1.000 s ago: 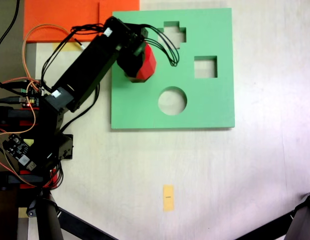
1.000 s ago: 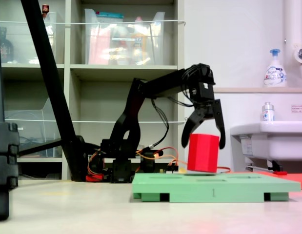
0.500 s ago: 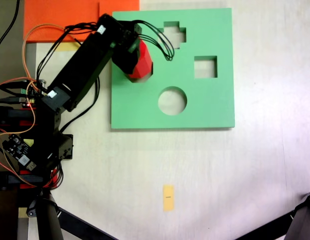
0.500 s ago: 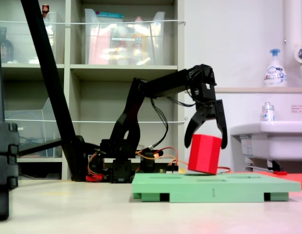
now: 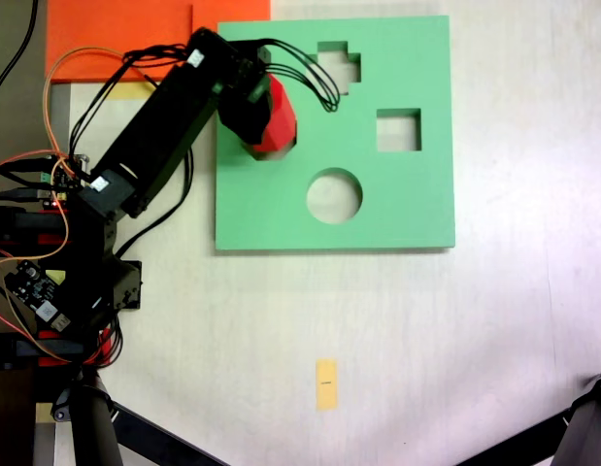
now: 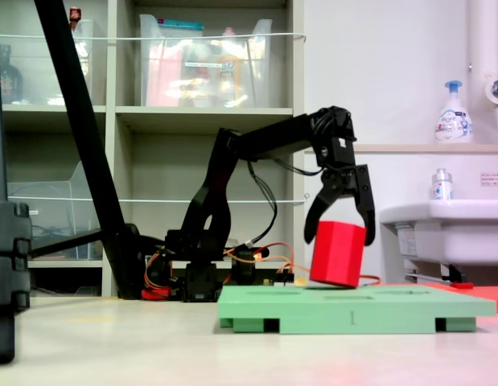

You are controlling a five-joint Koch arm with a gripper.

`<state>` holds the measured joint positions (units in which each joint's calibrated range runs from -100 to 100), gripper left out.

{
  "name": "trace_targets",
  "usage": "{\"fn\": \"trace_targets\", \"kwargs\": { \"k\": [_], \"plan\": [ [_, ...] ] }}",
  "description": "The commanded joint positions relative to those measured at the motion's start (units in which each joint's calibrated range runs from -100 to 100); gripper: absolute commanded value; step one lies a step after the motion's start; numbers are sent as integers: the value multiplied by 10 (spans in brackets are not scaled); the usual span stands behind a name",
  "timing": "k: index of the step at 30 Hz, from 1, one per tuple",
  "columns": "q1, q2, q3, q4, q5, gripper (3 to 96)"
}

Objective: Put the octagonal pillar block into the corresponding hole

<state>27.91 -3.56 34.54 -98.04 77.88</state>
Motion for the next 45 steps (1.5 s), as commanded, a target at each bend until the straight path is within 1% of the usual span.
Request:
{"fn": "trace_targets", "kwargs": {
  "k": [1, 7, 28, 45],
  "plan": [
    [-1, -34, -2, -20, -3, 409],
    [-2, -68, -15, -20, -3, 409],
    [7, -1, -11, -9, -22, 409],
    [10, 57, 87, 21, -23, 409]
  ]
}}
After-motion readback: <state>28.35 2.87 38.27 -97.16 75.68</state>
